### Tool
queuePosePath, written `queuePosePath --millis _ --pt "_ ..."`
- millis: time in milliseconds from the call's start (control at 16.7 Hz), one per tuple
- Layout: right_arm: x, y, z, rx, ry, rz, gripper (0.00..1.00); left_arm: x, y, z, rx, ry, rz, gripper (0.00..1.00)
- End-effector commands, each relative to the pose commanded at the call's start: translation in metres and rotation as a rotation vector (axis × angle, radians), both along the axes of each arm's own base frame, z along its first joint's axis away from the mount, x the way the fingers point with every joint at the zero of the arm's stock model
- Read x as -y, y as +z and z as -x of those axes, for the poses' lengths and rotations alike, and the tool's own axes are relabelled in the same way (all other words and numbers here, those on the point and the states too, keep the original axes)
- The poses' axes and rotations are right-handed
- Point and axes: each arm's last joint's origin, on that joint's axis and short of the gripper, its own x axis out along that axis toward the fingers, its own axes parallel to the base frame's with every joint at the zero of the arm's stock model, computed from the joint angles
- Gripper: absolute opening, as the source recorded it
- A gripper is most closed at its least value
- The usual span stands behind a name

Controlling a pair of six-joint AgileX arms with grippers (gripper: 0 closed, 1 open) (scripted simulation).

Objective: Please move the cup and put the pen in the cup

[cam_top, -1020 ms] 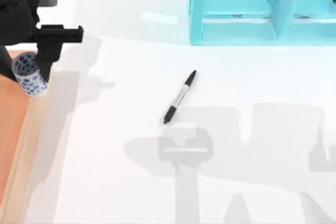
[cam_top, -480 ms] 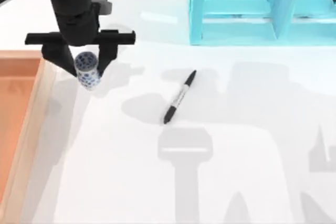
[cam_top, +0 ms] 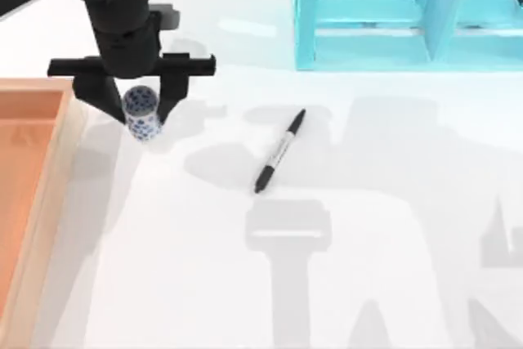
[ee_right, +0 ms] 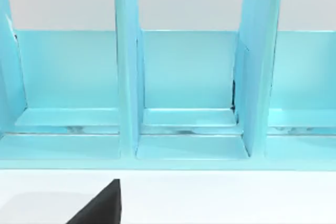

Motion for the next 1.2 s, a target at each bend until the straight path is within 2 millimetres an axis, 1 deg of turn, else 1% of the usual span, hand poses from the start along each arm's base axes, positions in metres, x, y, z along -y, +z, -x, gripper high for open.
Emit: queuePosePath --millis 240,300,540,1200 --pt "0.0 0.0 0.0 0.0 0.0 0.0 1.0 0.001 -0.028 0.0 0.009 -0.002 0.001 0.0" --pt "0.0 0.0 0.0 0.0 0.0 0.0 1.0 0.002 -0.032 0.0 0.008 -0.002 0.001 0.0" --pt "0.0 0.0 0.0 0.0 0.0 0.0 1.0 0.001 -0.033 0.0 0.008 -0.002 0.001 0.0" --pt "0.0 0.0 0.0 0.0 0.0 0.0 1.0 0.001 -0.033 0.0 0.008 -0.002 0.001 0.83"
